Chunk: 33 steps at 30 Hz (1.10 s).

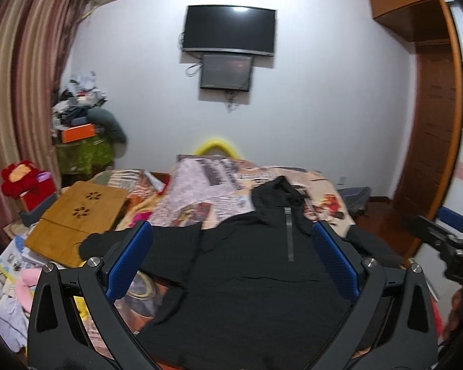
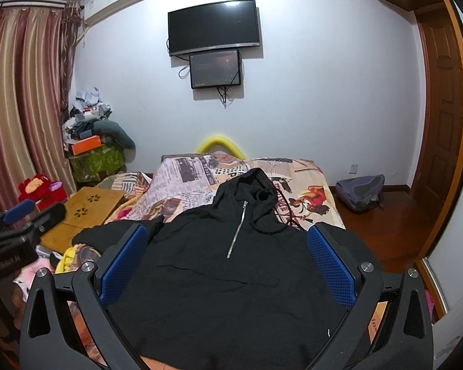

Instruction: Fold large clothes

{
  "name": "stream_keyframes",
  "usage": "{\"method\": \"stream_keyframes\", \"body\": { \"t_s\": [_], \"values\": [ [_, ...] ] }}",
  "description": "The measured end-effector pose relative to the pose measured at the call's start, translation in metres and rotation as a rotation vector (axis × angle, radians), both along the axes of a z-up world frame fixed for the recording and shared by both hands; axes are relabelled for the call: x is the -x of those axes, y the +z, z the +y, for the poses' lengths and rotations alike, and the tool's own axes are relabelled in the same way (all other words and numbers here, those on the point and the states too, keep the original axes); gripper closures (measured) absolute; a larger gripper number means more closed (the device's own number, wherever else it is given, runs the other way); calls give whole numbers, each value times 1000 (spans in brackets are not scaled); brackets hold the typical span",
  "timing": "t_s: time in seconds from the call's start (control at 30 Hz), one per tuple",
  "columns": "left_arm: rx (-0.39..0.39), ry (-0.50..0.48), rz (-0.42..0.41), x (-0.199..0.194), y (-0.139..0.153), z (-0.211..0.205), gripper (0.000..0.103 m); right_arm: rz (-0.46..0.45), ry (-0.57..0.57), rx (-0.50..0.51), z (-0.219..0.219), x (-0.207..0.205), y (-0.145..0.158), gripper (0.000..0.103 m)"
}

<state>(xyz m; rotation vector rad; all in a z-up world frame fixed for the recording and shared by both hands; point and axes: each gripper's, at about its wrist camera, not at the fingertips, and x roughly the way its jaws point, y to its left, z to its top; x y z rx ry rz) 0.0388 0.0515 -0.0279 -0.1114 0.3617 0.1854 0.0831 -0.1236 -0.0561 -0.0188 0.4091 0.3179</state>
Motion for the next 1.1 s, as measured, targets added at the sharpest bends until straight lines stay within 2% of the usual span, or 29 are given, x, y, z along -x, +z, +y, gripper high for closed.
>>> {"method": "stream_keyframes", "body": {
  "t_s": [0.2, 0.33, 0.5, 0.67, 0.8, 0.9, 0.97, 1.1],
  "values": [
    [15, 128, 47, -23, -20, 47, 0, 54, -3, 17, 4, -24, -11, 0],
    [91, 140, 132, -46, -42, 90, 0, 110, 7, 32, 8, -44, -23, 0],
    [290, 170, 258, -75, -85, 154, 0, 159, 5, 100, 21, -68, -40, 0],
    [445, 210, 386, -97, -136, 211, 0, 221, 28, 182, 31, -91, -60, 0],
    [565, 208, 441, -106, -170, 245, 0, 278, 54, 224, 39, -107, -75, 0],
    [683, 176, 464, -115, -194, 266, 4, 311, 71, 241, 45, -117, -81, 0],
    [779, 156, 464, -122, -208, 281, 12, 328, 80, 247, 50, -122, -85, 0],
    [889, 163, 418, -129, -221, 310, 13, 357, 95, 264, 56, -128, -91, 0]
  ]
}}
